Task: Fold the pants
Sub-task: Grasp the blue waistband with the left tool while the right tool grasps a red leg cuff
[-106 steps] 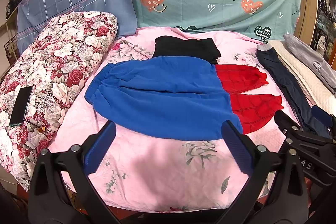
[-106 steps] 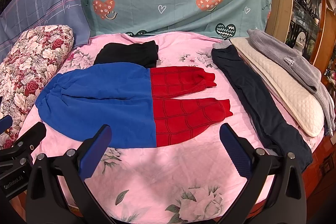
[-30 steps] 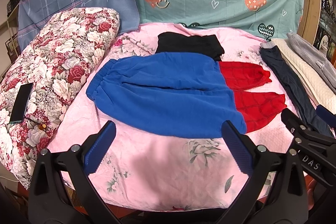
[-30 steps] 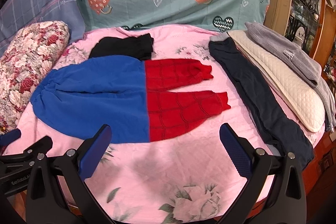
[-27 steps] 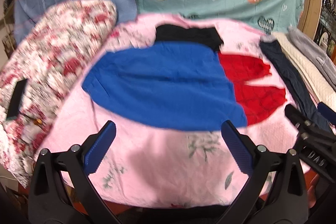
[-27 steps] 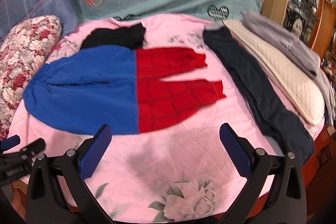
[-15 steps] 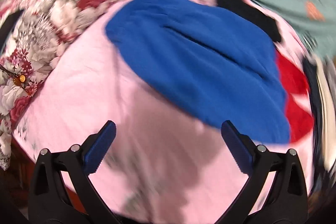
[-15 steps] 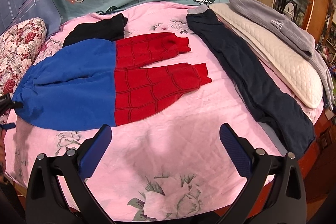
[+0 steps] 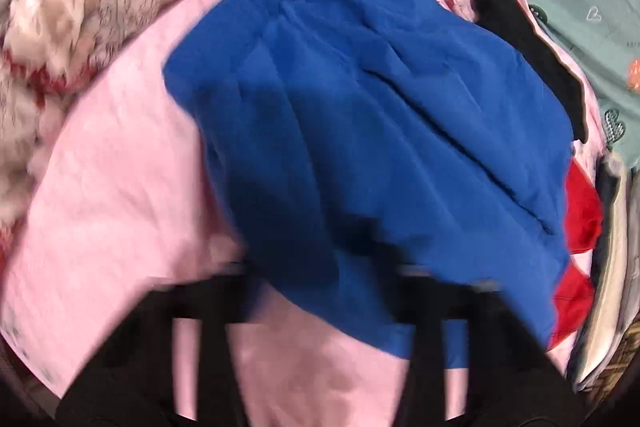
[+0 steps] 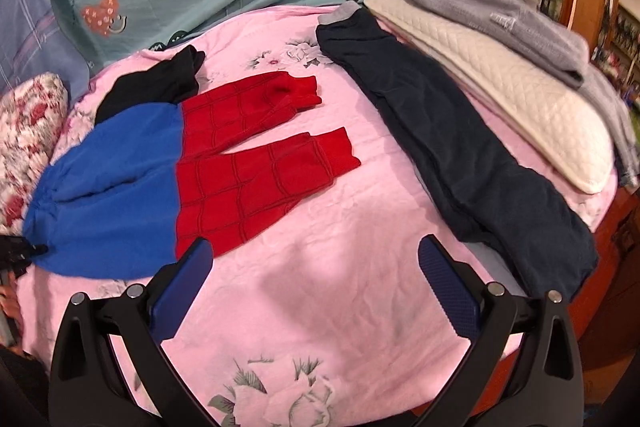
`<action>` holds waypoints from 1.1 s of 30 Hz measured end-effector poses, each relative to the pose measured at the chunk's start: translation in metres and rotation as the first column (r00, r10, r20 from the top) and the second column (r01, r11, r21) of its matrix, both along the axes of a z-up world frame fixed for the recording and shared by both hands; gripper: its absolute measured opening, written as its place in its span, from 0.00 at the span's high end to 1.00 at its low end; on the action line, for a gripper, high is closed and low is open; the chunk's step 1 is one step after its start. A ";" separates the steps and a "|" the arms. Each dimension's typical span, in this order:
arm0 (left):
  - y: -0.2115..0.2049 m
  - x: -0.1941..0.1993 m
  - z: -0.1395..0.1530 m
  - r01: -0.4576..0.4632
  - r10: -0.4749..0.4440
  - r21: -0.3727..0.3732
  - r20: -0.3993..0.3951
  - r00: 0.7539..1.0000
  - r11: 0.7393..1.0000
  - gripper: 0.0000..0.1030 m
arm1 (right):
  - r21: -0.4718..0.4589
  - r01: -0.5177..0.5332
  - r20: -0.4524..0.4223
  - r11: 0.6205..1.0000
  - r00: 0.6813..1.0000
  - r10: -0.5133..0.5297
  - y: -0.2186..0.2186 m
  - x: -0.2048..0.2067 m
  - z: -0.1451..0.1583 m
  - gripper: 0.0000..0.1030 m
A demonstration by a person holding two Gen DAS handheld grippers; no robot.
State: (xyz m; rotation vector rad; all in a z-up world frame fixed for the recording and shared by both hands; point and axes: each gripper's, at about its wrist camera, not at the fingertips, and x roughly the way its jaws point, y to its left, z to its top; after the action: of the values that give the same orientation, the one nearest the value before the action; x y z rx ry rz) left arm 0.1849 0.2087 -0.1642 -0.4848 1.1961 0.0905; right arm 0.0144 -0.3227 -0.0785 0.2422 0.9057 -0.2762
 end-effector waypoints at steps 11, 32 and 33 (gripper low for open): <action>0.011 -0.033 0.016 -0.009 0.012 -0.036 0.094 0.995 0.999 0.94 | 0.474 0.045 -0.158 0.880 0.987 0.034 -0.070 0.095 -0.058 0.08; 0.011 -0.028 0.004 0.011 -0.009 -0.012 0.098 0.995 1.000 0.96 | 0.412 -0.010 -0.128 0.911 0.989 0.069 -0.021 0.031 -0.041 0.93; 0.011 -0.033 0.007 0.005 -0.004 -0.009 0.103 0.995 1.000 0.97 | 0.405 -0.009 -0.140 0.914 0.988 0.071 -0.022 0.034 -0.047 0.93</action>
State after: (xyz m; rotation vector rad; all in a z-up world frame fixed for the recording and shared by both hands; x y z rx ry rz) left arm 0.1521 0.2201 -0.1576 -0.4897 1.0969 0.0556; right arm 0.0486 -0.3443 -0.1253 0.5916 1.1149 -0.0651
